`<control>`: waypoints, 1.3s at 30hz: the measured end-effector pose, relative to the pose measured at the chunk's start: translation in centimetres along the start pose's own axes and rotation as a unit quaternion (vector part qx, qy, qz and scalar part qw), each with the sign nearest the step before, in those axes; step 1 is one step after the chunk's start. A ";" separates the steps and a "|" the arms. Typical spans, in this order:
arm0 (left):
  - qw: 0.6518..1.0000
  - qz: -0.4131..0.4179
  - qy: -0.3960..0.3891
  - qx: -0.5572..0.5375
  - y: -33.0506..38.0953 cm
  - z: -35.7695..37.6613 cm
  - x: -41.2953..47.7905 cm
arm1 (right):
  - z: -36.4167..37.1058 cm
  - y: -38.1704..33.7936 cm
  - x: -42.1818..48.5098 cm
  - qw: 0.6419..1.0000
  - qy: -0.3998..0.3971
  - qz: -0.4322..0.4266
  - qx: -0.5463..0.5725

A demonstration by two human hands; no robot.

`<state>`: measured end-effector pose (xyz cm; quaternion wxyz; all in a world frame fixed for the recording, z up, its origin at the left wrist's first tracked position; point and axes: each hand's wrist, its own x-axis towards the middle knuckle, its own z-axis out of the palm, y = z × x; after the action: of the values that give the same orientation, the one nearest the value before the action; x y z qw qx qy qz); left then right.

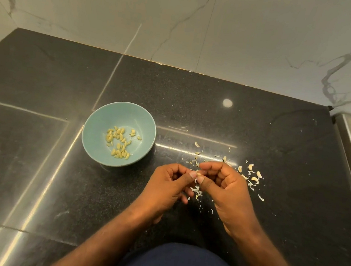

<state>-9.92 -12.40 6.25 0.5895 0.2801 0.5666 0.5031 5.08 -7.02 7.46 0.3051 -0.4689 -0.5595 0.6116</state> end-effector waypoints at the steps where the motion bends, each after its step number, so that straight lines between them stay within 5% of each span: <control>1: 1.000 0.004 0.002 0.001 0.0 0.0 0.1 | 0.0 0.0 0.0 1.000 0.003 0.003 0.008; 6: 1.000 0.015 0.021 0.004 -0.1 0.1 0.2 | 0.1 0.0 -0.1 0.998 0.054 0.013 0.010; 23: 1.000 0.008 0.009 -0.017 -0.6 0.4 0.4 | -0.3 0.6 0.0 0.999 0.020 0.015 -0.035; 39: 0.990 0.063 0.004 0.128 -0.6 0.4 0.4 | 0.1 0.5 -0.3 0.991 0.016 -0.006 -0.134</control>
<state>-9.46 -12.14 5.61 0.5134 0.3859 0.6101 0.4639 5.13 -7.42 7.04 0.2519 -0.5119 -0.6339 0.5222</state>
